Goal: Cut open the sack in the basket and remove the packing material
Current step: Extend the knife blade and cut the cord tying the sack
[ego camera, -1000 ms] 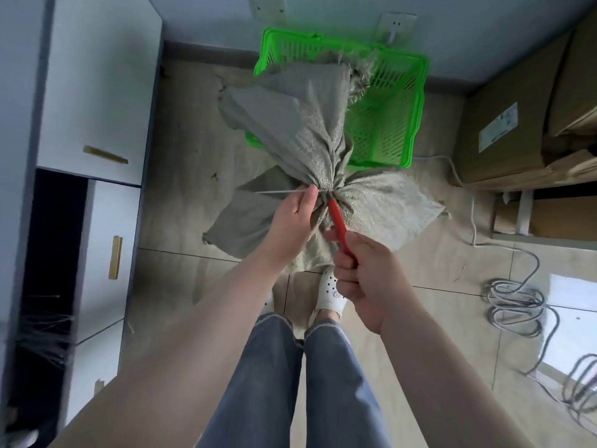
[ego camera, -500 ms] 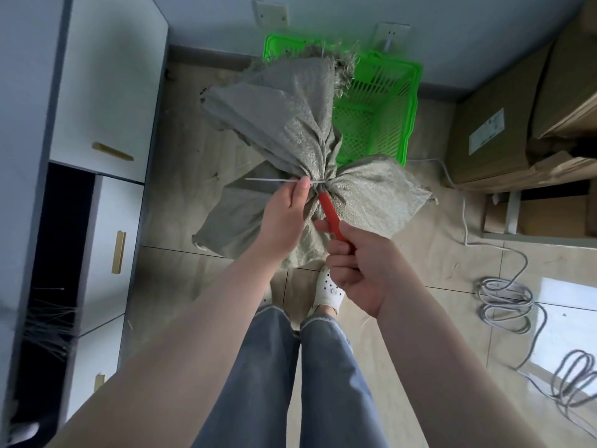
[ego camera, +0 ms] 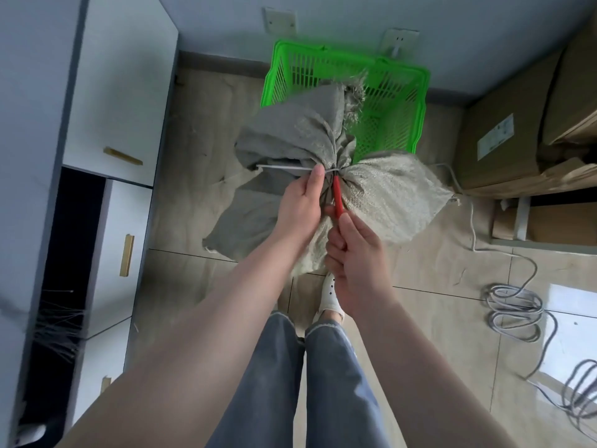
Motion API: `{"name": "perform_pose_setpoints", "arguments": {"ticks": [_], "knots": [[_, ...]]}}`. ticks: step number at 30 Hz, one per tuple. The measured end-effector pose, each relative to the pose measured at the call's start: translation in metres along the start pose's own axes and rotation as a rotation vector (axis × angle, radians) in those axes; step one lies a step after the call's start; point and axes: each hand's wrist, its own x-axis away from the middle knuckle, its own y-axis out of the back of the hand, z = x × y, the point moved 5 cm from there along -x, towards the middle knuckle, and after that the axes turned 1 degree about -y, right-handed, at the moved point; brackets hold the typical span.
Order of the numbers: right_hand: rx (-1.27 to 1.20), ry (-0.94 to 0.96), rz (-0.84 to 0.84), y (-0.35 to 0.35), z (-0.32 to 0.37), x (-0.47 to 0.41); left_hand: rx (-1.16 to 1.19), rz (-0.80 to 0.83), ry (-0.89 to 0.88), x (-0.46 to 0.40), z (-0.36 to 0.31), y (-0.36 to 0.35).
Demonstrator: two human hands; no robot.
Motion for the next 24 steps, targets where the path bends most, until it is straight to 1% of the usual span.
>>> {"name": "perform_pose_setpoints", "arguments": {"ticks": [5, 7, 11, 14, 17, 19, 22, 24], "knots": [[0.119, 0.016, 0.06, 0.003, 0.007, -0.006, 0.097, 0.061, 0.305, -0.002, 0.004, -0.004], [0.068, 0.002, 0.073, 0.003, 0.008, -0.005, 0.175, 0.057, 0.379, -0.003, 0.006, -0.007], [-0.013, 0.002, 0.05, 0.005, 0.007, -0.002, 0.348, -0.02, 0.511, -0.003, 0.018, -0.014], [-0.03, -0.005, 0.06, 0.005, 0.005, 0.0, 0.417, 0.006, 0.586, 0.002, 0.016, -0.015], [-0.059, -0.027, 0.071, 0.006, 0.006, 0.0, 0.453, 0.078, 0.622, 0.004, 0.015, -0.017], [-0.101, -0.055, 0.083, 0.007, 0.009, -0.001, 0.444, 0.097, 0.603, 0.006, 0.01, -0.018], [-0.149, -0.096, 0.094, 0.007, 0.015, -0.001, 0.355, 0.055, 0.54, 0.004, 0.008, -0.018], [-0.152, -0.101, 0.087, 0.008, 0.018, -0.001, 0.235, 0.016, 0.453, 0.003, 0.004, -0.014]]}}
